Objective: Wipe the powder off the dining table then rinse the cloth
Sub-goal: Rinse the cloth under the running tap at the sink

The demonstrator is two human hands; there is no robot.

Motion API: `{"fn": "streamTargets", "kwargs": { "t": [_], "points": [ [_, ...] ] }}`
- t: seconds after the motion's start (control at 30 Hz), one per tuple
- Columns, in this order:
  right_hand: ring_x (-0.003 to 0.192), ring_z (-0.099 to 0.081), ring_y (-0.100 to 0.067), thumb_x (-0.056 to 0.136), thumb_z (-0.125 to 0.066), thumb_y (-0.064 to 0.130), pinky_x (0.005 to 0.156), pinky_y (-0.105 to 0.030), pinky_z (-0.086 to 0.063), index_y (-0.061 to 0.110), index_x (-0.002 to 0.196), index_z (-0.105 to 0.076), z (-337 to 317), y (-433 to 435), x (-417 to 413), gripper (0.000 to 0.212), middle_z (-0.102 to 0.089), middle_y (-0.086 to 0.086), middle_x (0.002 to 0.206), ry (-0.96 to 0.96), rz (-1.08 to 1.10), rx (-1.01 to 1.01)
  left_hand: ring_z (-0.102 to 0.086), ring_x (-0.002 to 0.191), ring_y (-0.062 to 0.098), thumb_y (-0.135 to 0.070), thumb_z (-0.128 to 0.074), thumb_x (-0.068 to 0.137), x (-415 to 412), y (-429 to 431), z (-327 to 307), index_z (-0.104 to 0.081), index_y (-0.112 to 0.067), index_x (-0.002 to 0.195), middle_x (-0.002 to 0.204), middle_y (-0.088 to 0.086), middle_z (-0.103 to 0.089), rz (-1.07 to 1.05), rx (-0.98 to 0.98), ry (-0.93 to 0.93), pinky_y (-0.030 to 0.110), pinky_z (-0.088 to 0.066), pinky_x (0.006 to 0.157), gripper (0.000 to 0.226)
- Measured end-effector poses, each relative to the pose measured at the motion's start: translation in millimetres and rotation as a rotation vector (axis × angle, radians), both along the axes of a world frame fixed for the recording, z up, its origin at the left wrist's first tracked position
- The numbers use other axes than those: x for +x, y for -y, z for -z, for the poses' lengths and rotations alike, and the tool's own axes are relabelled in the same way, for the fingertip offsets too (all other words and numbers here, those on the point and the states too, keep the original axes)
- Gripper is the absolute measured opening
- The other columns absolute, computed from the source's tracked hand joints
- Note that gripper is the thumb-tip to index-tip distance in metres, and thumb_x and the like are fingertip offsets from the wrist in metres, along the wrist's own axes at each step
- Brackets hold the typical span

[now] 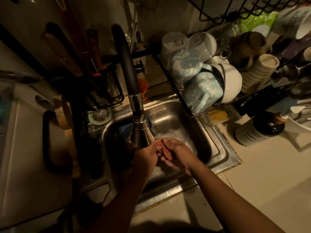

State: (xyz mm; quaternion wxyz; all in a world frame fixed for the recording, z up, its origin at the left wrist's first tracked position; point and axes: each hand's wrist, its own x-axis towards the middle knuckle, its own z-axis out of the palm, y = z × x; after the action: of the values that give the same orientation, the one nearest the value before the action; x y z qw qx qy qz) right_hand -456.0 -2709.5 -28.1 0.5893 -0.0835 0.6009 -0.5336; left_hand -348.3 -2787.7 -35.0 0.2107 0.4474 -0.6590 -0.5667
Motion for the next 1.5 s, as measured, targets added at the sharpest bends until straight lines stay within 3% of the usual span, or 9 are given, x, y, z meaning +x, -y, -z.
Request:
{"fn": "streamTargets", "kwargs": {
  "t": [0.23, 0.37, 0.43, 0.53, 0.8, 1.0, 1.17, 1.3, 1.5],
  "points": [
    [0.050, -0.053, -0.007, 0.098, -0.054, 0.001, 0.046, -0.019, -0.037, 0.009, 0.092, -0.071, -7.2, -2.9, -6.3, 0.020, -0.068, -0.004, 0.070, -0.091, -0.080, -0.091, -0.065, 0.099, 0.005, -0.030, -0.053, 0.082, 7.2, 1.9, 4.5, -0.065, 0.008, 0.105, 0.103, 0.012, -0.070, 0.051, -0.151, -0.030, 0.028, -0.051, 0.093, 0.046],
    [0.060, -0.059, 0.003, 0.092, -0.062, 0.004, 0.059, -0.010, -0.044, 0.008, 0.093, -0.070, 3.2, -0.4, -1.9, 0.009, -0.069, 0.009, 0.069, -0.510, -0.087, -0.119, -0.066, 0.076, 0.003, 0.008, -0.053, 0.080, -2.7, -1.0, -2.4, -0.064, 0.009, 0.082, 0.081, 0.009, -0.071, -0.002, -0.025, -0.180, 0.026, -0.055, 0.078, 0.012],
    [0.077, -0.068, 0.002, 0.088, -0.063, -0.003, 0.073, -0.014, -0.050, 0.007, 0.099, -0.072, 13.3, 2.2, 2.2, 0.018, -0.074, 0.007, 0.084, -0.693, -0.055, -0.138, -0.066, 0.065, 0.000, 0.025, -0.046, 0.083, -8.7, -7.9, -12.5, -0.066, 0.008, 0.084, 0.074, 0.006, -0.071, -0.111, 0.033, -0.245, 0.014, -0.051, 0.065, 0.025],
    [0.094, -0.068, 0.002, 0.086, -0.061, -0.008, 0.085, -0.016, -0.051, 0.011, 0.104, -0.076, 23.9, 4.1, 13.4, 0.031, -0.076, 0.006, 0.097, -0.837, 0.036, -0.171, -0.061, 0.050, -0.002, 0.021, -0.050, 0.086, -14.5, -12.0, -4.9, -0.066, 0.017, 0.092, 0.075, 0.020, -0.065, -0.350, 0.174, -0.161, 0.009, -0.045, 0.051, 0.017],
    [0.100, -0.068, -0.002, 0.078, -0.056, -0.008, 0.090, -0.020, -0.052, 0.026, 0.107, -0.075, 33.3, -5.0, 10.0, 0.049, -0.076, 0.010, 0.103, -1.009, -0.080, -0.203, -0.058, 0.042, 0.005, 0.010, -0.063, 0.083, -14.4, -8.2, 11.7, -0.066, -0.020, 0.066, 0.047, -0.005, -0.064, -0.341, 0.314, -0.011, 0.029, -0.048, 0.057, 0.035],
    [0.092, -0.063, 0.016, 0.089, -0.074, 0.020, 0.090, -0.011, -0.048, 0.020, 0.117, -0.068, 35.5, -2.0, 14.5, 0.029, -0.070, 0.016, 0.102, -0.692, 0.110, -0.070, -0.067, 0.057, 0.006, 0.012, -0.059, 0.086, -11.6, -0.5, 24.3, -0.071, -0.018, 0.075, 0.062, -0.004, -0.071, -0.387, 0.350, -0.090, 0.031, -0.054, 0.067, 0.034],
    [0.103, -0.071, -0.023, 0.097, -0.063, 0.020, 0.084, -0.029, -0.058, 0.017, 0.125, -0.057, 28.5, 0.2, 12.1, 0.029, -0.073, -0.004, 0.110, -0.275, 0.358, -0.030, -0.072, 0.097, 0.019, 0.003, -0.060, 0.091, -14.8, -17.4, 16.5, -0.071, -0.026, 0.103, 0.102, 0.003, -0.075, -0.290, 0.236, -0.188, 0.034, -0.056, 0.088, 0.033],
    [0.094, -0.072, -0.024, 0.101, -0.056, 0.030, 0.089, -0.042, -0.058, 0.015, 0.134, -0.056, 15.4, 1.5, -2.3, 0.036, -0.074, -0.008, 0.111, 0.273, 0.315, -0.024, -0.066, 0.110, 0.012, 0.001, -0.059, 0.090, -9.7, -26.8, 8.4, -0.071, -0.030, 0.110, 0.116, -0.006, -0.072, -0.188, 0.105, -0.171, 0.032, -0.052, 0.094, 0.040],
    [0.099, -0.069, -0.027, 0.105, -0.046, 0.024, 0.077, -0.038, -0.055, 0.012, 0.120, -0.060, 2.9, 1.3, -10.5, 0.024, -0.073, -0.015, 0.112, 0.274, 0.346, -0.054, -0.070, 0.086, 0.005, 0.004, -0.061, 0.085, 9.1, -27.7, -8.0, -0.078, -0.019, 0.088, 0.087, -0.007, -0.076, 0.073, -0.034, -0.013, 0.027, -0.056, 0.080, 0.029]
  ]
}}
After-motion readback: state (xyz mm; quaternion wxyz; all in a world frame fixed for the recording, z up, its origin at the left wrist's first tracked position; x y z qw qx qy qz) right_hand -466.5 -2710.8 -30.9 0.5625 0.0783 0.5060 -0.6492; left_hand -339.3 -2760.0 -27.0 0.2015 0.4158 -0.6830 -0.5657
